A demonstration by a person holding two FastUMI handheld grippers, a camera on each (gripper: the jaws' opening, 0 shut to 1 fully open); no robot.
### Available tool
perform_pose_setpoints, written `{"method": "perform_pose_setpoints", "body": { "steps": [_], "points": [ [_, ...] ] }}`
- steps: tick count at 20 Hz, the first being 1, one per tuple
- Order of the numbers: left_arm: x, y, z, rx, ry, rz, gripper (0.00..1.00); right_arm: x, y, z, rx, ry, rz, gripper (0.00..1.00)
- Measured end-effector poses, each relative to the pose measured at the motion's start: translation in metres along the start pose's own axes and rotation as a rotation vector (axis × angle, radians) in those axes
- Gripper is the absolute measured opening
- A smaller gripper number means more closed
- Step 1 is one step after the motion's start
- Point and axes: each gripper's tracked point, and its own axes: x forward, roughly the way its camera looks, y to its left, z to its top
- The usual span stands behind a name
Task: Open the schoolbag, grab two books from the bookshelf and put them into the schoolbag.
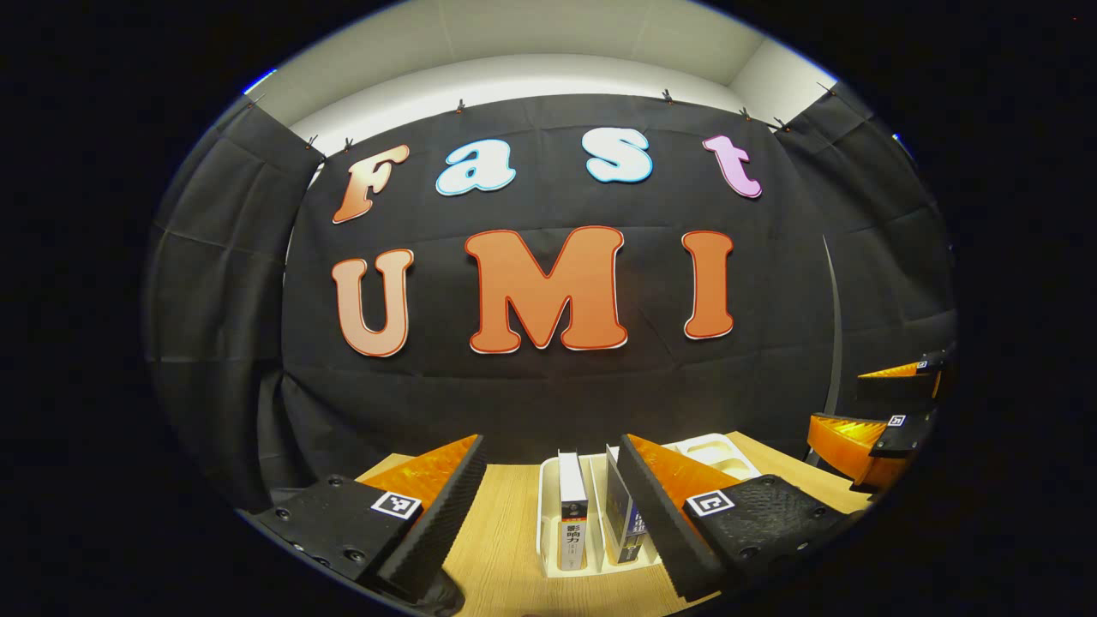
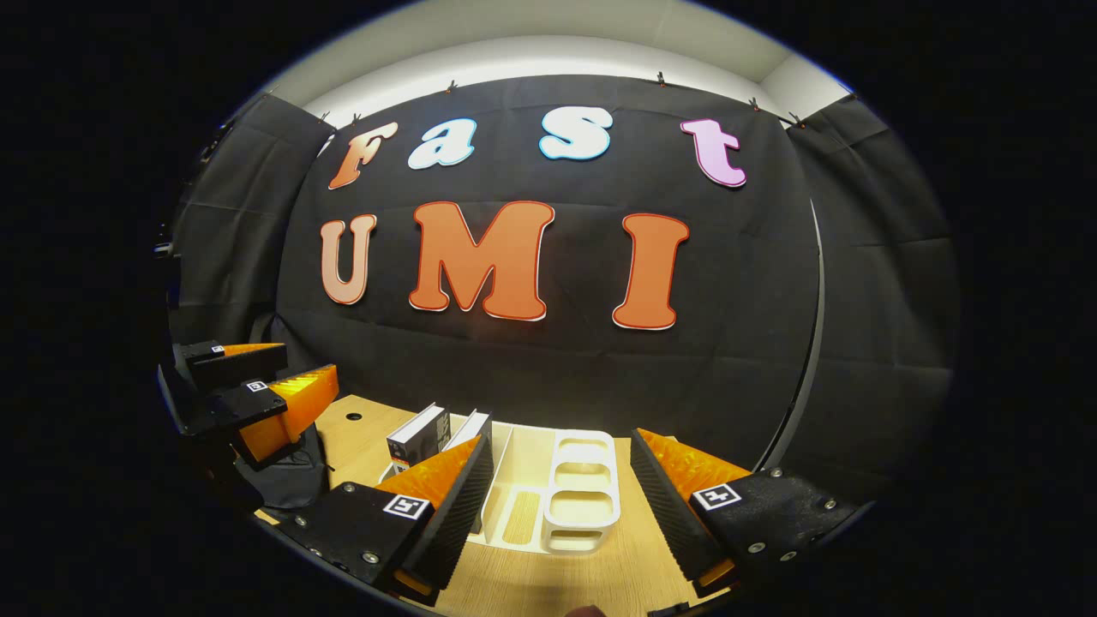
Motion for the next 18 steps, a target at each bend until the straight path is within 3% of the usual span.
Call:
{"method": "perform_pose_setpoints", "body": {
  "steps": [7,8,9,18],
  "points": [
    [0.003,-0.002,0.0,0.012,-0.009,-0.005,0.96,0.008,0.001,0.001,-0.009,-0.002,0.004,0.95],
    [0.003,-0.002,-0.001,0.012,-0.007,-0.001,1.0,0.007,0.001,0.0,-0.009,-0.001,0.005,0.95],
    [0.004,-0.001,-0.001,0.011,-0.007,0.001,0.96,0.008,0.001,0.0,-0.01,0.0,0.004,0.95],
    [0.005,0.002,-0.001,0.021,-0.01,0.005,0.96,0.012,0.002,-0.002,-0.011,0.005,0.001,0.95]
  ]
}}
